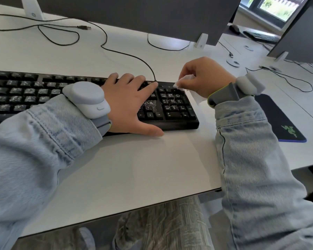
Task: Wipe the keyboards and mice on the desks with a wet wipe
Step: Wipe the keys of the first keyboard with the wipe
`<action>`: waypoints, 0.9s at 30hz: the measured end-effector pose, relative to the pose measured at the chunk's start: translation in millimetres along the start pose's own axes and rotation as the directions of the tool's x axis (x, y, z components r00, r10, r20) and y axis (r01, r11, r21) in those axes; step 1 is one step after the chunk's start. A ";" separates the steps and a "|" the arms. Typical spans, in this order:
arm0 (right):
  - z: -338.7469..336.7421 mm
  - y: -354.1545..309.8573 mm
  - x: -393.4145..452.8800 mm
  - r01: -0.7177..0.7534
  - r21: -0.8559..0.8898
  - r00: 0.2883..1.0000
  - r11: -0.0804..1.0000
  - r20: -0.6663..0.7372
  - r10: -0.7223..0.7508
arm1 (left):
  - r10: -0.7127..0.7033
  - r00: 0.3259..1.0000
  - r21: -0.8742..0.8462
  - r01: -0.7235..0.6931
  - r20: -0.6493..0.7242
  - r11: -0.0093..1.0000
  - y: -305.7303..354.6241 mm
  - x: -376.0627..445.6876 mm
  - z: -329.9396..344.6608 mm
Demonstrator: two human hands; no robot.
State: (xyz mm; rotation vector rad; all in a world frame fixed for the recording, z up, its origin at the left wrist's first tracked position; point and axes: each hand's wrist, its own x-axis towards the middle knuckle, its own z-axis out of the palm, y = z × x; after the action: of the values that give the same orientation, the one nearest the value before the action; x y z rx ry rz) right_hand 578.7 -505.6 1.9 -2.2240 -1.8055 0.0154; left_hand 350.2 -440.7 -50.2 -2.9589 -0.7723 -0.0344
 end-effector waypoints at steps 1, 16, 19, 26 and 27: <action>1.4 -1.4 -1.0 0.005 0.018 1.000 1.000 -0.013 -0.004 | -0.002 1.000 0.004 0.002 0.000 1.000 0.8 -0.3 0.0; 6.3 -2.6 -5.0 -0.027 -0.003 1.000 1.000 0.007 0.027 | -0.012 0.999 0.019 0.013 -0.052 1.000 3.5 1.1 3.7; 4.4 -2.5 -4.7 -0.013 0.007 0.998 1.000 -0.055 0.014 | -0.016 0.998 0.023 0.017 -0.059 1.000 3.6 1.5 3.7; 16.0 -37.3 -4.6 0.153 -0.016 0.988 0.988 -0.021 -0.153 | -0.007 0.996 0.021 0.008 -0.085 1.000 2.5 3.0 5.3; 14.7 -34.1 -4.2 0.144 -0.036 0.989 0.989 -0.016 -0.145 | -0.008 0.996 0.023 0.010 -0.084 1.000 2.4 2.9 5.4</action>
State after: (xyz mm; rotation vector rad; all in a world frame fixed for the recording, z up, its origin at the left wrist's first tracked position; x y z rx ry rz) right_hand 542.5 -500.4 -5.4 -2.1028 -1.9660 -0.0658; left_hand 353.9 -440.9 -55.6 -2.9104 -0.7695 -0.1488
